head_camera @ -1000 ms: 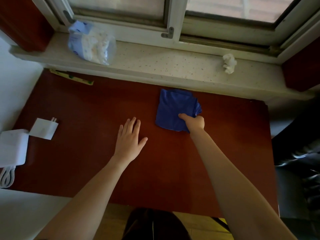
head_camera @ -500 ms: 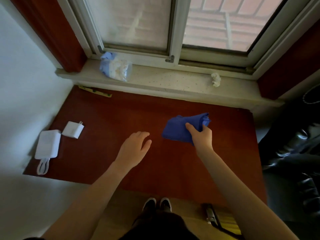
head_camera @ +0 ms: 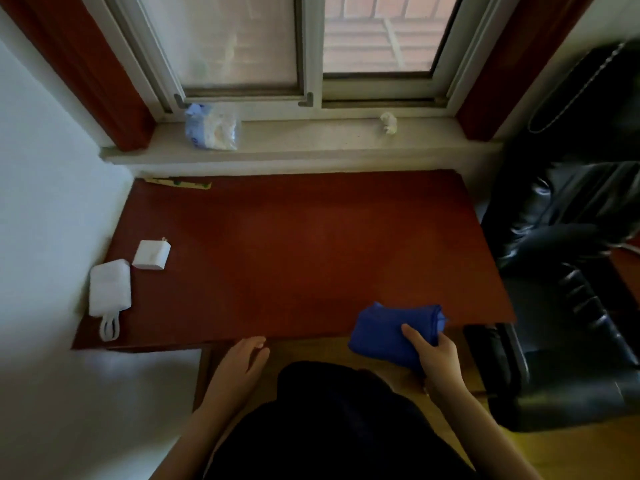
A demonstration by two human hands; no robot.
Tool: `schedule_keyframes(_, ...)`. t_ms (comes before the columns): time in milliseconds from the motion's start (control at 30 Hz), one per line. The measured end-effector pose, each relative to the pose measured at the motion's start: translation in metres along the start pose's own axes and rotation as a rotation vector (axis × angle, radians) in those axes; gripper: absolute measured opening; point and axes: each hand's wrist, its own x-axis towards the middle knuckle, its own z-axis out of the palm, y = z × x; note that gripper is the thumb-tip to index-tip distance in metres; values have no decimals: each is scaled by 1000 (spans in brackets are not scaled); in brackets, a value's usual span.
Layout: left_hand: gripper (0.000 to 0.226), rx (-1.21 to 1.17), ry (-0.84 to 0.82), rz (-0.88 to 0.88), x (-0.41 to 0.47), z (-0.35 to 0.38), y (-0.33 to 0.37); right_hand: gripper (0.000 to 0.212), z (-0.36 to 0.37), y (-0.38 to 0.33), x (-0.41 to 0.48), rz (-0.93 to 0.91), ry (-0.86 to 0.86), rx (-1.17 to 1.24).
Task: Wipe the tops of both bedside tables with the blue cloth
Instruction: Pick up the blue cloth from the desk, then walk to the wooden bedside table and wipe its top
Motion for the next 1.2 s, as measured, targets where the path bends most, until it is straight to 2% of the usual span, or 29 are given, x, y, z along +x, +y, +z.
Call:
schedule_keyframes(167,35,10,-51,25,4,4,-6,33,-19,39,-26,60,154,200)
schedule_keyframes(233,38,17,-89,66,15,1,10,27,-30,44,-39,44,225,273)
schedule_keyframes(333,40,83,-132,203,37,2,48,15,-52,50,-59,-8,347,344)
schedule_keyframes(433,41,163,-172,361,54,17,98,15,-82,61,-83,-46,462,428)
schedule_keyframes(567,41,263,-232,578,51,62,169,16,-129,91,-129,-76,642,542)
schedule_keyframes(767,37,372,-477,801,-12,177,226,18,-187,195,-222,31,931,730)
schedule_keyframes(1000,32,496,-771,816,-132,305,226,20,-224,326,-321,220,1140,846)
schedule_keyframes(1200,31,504,-799,810,-178,350,239,23,-268,361,-341,241,1147,846)
